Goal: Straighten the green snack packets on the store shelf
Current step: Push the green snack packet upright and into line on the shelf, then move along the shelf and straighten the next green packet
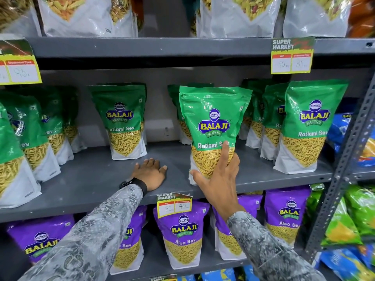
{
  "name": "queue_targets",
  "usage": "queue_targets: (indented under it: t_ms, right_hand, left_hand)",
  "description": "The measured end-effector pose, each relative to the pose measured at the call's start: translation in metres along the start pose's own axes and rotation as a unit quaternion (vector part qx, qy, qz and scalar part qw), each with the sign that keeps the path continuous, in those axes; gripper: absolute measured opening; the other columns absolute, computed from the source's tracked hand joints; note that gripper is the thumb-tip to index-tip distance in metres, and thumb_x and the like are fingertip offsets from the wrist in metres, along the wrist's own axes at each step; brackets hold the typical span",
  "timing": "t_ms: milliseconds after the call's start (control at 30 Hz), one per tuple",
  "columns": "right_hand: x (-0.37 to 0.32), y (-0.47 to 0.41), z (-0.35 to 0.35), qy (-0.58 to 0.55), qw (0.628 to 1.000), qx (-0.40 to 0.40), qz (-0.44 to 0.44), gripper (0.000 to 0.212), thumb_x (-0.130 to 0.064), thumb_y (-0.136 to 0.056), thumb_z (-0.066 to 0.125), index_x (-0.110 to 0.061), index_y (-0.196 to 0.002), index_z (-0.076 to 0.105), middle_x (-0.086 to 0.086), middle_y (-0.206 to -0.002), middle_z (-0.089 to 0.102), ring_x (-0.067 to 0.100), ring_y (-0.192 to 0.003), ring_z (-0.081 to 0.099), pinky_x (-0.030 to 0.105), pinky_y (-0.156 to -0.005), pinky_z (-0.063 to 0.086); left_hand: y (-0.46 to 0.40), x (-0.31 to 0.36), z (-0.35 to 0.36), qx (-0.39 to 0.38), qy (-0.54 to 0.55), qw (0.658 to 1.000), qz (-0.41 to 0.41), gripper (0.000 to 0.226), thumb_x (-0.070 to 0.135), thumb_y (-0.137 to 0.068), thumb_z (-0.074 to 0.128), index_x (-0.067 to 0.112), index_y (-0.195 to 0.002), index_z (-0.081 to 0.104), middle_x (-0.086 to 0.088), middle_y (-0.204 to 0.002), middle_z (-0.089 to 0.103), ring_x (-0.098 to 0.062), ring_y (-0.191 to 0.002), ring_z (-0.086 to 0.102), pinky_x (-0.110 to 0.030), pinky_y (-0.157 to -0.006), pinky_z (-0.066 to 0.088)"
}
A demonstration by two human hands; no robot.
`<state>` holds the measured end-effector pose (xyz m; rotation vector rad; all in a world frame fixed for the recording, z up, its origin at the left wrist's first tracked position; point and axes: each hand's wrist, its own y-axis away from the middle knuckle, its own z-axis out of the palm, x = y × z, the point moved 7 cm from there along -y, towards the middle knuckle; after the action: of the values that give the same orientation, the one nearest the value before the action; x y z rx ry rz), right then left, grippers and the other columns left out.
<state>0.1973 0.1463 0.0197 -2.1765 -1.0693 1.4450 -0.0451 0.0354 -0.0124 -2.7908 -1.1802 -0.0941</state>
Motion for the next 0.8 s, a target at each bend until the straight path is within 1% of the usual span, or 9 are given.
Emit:
queue_targets:
  t_ms: [133, 200, 267, 333, 433, 500, 567, 700, 800]
  right_hand:
    - [0.001, -0.001, 0.001, 0.005, 1.000, -0.010, 0.000, 0.129, -0.053, -0.079, 0.082, -0.031, -0.166, -0.011, 0.019, -0.157, 0.015, 0.038, -0.140, 0.025, 0.058, -0.119, 0.027]
    - [0.001, 0.000, -0.001, 0.002, 1.000, -0.019, 0.000, 0.129, -0.059, -0.082, 0.079, -0.034, -0.165, -0.015, 0.021, -0.165, 0.005, 0.040, -0.151, 0.015, 0.059, -0.122, 0.022]
    - [0.000, 0.002, -0.005, 0.013, 1.000, -0.018, -0.003, 0.127, -0.069, -0.083, 0.074, -0.034, -0.164, -0.018, 0.024, -0.170, -0.007, 0.040, -0.159, 0.000, 0.061, -0.126, 0.015]
    - [-0.009, 0.003, -0.014, 0.041, 0.999, 0.008, -0.016, 0.119, -0.075, -0.087, 0.064, -0.029, -0.166, -0.013, 0.023, -0.172, -0.007, 0.041, -0.161, -0.003, 0.067, -0.125, 0.010]
    - [-0.039, 0.002, -0.027, 0.098, 0.988, 0.065, -0.102, 0.103, -0.071, -0.093, 0.057, -0.019, -0.168, 0.010, 0.025, -0.170, 0.010, 0.047, -0.160, 0.009, 0.072, -0.123, 0.011]
    - [-0.065, 0.003, -0.025, 0.129, 0.974, 0.080, -0.171, 0.095, -0.066, -0.093, 0.059, -0.015, -0.165, 0.023, 0.027, -0.167, 0.019, 0.049, -0.157, 0.018, 0.072, -0.124, 0.015]
    - [-0.090, 0.007, -0.013, 0.134, 0.962, 0.076, -0.226, 0.088, -0.058, -0.093, 0.065, -0.013, -0.161, 0.034, 0.029, -0.165, 0.026, 0.048, -0.157, 0.022, 0.068, -0.126, 0.015]
    - [-0.143, 0.025, 0.036, 0.115, 0.940, 0.033, -0.319, 0.066, -0.041, -0.092, 0.069, -0.011, -0.148, 0.053, 0.026, -0.156, 0.043, 0.046, -0.151, 0.035, 0.063, -0.127, 0.020]
    - [-0.171, 0.023, 0.103, 0.116, 0.947, -0.051, -0.294, 0.066, -0.040, -0.087, 0.072, -0.012, -0.144, 0.052, 0.023, -0.145, 0.050, 0.045, -0.139, 0.047, 0.059, -0.125, 0.026]
  left_hand:
    - [0.004, 0.000, -0.002, -0.001, 0.014, 1.000, -0.005, 0.064, 0.052, -0.105, 0.021, 0.012, -0.149, 0.043, -0.013, -0.166, 0.035, -0.031, -0.157, 0.027, -0.059, -0.127, 0.015]
    - [0.008, 0.001, -0.006, 0.003, 0.029, 1.000, -0.009, 0.062, 0.052, -0.104, 0.024, 0.012, -0.144, 0.047, -0.015, -0.161, 0.041, -0.033, -0.153, 0.034, -0.058, -0.126, 0.019]
    - [0.015, 0.002, -0.014, 0.024, 0.080, 0.996, -0.015, 0.056, 0.051, -0.105, 0.032, 0.012, -0.141, 0.050, -0.016, -0.156, 0.050, -0.035, -0.146, 0.044, -0.053, -0.124, 0.026]
    - [0.026, -0.004, -0.027, 0.063, 0.154, 0.986, -0.021, 0.055, 0.050, -0.104, 0.040, 0.016, -0.147, 0.050, -0.011, -0.155, 0.054, -0.035, -0.143, 0.049, -0.045, -0.119, 0.035]
    - [0.040, -0.028, -0.039, 0.106, 0.190, 0.975, -0.037, 0.058, 0.054, -0.102, 0.043, 0.025, -0.152, 0.050, -0.007, -0.154, 0.057, -0.034, -0.141, 0.053, -0.043, -0.114, 0.044]
    - [0.049, -0.054, -0.042, 0.106, 0.161, 0.980, -0.050, 0.059, 0.059, -0.100, 0.039, 0.030, -0.150, 0.051, -0.009, -0.150, 0.061, -0.036, -0.137, 0.056, -0.045, -0.110, 0.047]
    - [0.057, -0.085, -0.046, 0.106, 0.119, 0.985, -0.063, 0.059, 0.060, -0.101, 0.037, 0.030, -0.150, 0.051, -0.011, -0.148, 0.062, -0.040, -0.134, 0.058, -0.048, -0.108, 0.049]
    - [0.066, -0.140, -0.053, 0.097, 0.064, 0.991, -0.068, 0.053, 0.045, -0.107, 0.037, 0.016, -0.148, 0.051, -0.015, -0.155, 0.054, -0.035, -0.146, 0.047, -0.051, -0.119, 0.038]
    - [0.065, -0.171, -0.051, 0.080, 0.045, 0.993, -0.071, 0.046, 0.039, -0.107, 0.037, 0.012, -0.138, 0.057, -0.018, -0.148, 0.057, -0.036, -0.142, 0.049, -0.052, -0.118, 0.036]
